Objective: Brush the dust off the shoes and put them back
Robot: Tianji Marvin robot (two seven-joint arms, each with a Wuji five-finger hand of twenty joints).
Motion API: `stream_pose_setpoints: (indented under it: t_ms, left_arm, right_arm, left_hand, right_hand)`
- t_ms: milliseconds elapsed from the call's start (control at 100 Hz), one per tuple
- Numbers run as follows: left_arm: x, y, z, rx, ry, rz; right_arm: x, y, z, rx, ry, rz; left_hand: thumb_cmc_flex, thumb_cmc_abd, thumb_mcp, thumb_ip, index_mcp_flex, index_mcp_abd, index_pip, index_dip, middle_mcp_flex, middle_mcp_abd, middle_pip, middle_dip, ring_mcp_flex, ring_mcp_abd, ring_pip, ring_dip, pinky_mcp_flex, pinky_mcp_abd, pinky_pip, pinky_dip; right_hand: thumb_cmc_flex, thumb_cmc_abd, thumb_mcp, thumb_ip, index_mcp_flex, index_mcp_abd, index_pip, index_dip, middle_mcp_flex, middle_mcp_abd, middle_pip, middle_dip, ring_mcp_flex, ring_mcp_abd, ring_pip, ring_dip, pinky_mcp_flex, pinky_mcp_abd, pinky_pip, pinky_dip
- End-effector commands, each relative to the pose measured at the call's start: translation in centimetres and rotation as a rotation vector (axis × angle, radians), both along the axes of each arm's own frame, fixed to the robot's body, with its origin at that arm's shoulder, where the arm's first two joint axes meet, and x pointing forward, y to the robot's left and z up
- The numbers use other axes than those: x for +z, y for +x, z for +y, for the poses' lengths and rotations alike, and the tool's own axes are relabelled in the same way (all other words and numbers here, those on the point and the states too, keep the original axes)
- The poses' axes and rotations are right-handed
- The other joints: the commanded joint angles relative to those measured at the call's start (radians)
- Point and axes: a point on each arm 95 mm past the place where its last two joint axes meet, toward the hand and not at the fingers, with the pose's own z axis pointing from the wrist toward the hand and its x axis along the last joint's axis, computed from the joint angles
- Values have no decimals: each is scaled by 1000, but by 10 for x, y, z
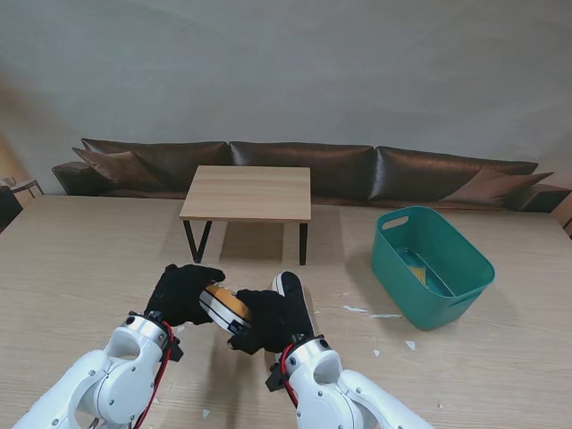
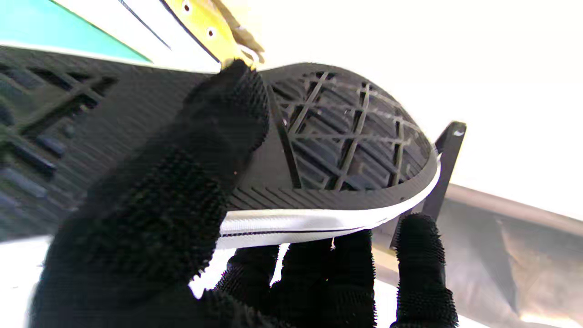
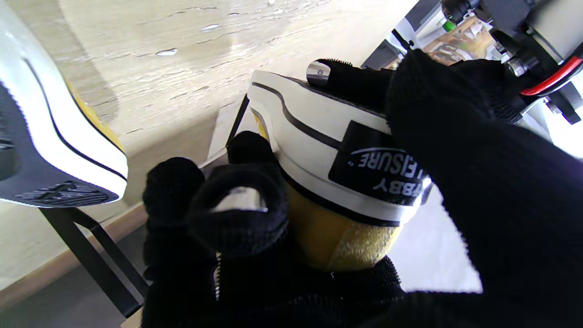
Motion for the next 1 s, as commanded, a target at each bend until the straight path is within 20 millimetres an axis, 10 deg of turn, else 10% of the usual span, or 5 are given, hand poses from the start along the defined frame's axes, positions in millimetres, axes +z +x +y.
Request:
stream_pose_setpoints:
  t_ms: [0,620,990]
  left_arm:
    - [6,-2,-1,2,-20,16]
    - [14,-23,21,28,-47,116]
    - [18,-21,32,32,40,132]
  right_arm:
    - [-6,-9,10,38,-19,16]
    - [-18,-14,21,37,-109,-43]
    - [-20,-6,17,30,-116,-48]
  left_hand:
    - [-134,302,58,62,-39,13,-63,-39,-51,71,-44,-53,-52,179,-69,-60,-43,31,-86,-8]
    - [-313,350,-134,52,-244,-81,-218,-265,-284,54,-135,-263,-261,192,-282,-253,-38,50,-686,-28]
    - [-417,257,140,14,-268,-121,-222,-323,-407,14,-163,-347,-351,172,-314,-318,-55,33,-734,-84]
  right_hand:
    - [136,23,181,50,63,-61,121,-14,152,-291,127,19,8,-37,25,17,307,-28,48,36]
    - [131,29,187,49,60,-62,129,-26,153,-293,128,22,9,-49,26,19,317,-36,38,33]
    - [127,29,191,48,59,-65,132,-26,153,-295,129,23,9,-54,28,20,319,-40,36,33]
